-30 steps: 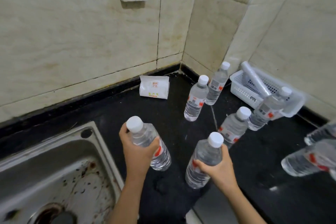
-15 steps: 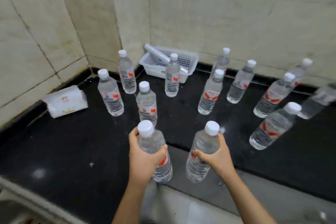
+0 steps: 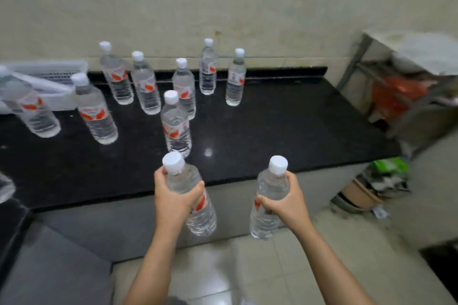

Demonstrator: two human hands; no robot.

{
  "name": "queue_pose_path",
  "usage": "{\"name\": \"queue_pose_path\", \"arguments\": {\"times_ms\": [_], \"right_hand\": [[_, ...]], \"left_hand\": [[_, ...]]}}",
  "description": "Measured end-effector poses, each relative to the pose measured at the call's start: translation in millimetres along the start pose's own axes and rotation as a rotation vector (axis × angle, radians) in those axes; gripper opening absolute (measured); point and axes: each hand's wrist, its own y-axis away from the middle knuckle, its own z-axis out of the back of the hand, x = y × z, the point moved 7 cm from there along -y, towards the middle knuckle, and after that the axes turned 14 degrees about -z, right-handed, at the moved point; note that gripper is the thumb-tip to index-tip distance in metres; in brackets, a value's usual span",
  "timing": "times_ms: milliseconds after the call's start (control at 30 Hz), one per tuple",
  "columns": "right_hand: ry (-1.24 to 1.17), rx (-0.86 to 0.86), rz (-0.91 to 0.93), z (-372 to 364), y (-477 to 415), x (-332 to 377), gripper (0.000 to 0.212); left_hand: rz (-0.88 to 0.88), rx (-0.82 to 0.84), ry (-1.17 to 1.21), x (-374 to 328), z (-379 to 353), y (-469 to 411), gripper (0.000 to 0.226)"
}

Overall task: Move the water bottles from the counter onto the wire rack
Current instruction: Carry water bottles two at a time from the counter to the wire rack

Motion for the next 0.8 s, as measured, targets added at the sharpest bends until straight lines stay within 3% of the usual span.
{"name": "queue_pose_path", "arguments": {"times_ms": [300, 667, 800], "right_hand": [[-0.147, -0.302, -0.058, 171, -16, -35, 0.06], [-0.132, -0.429, -0.045, 305, -124, 15, 0.067], [-0.188, -0.529, -0.079, 349, -148, 13, 0.065]], "left_hand": [[-0.041, 0.396, 0.062, -29, -180, 18, 0.056], [-0.099, 0.465, 0.286, -73, -372, -66, 0.061], [-0.086, 0.541, 0.323, -84, -441, -79, 0.072]]}}
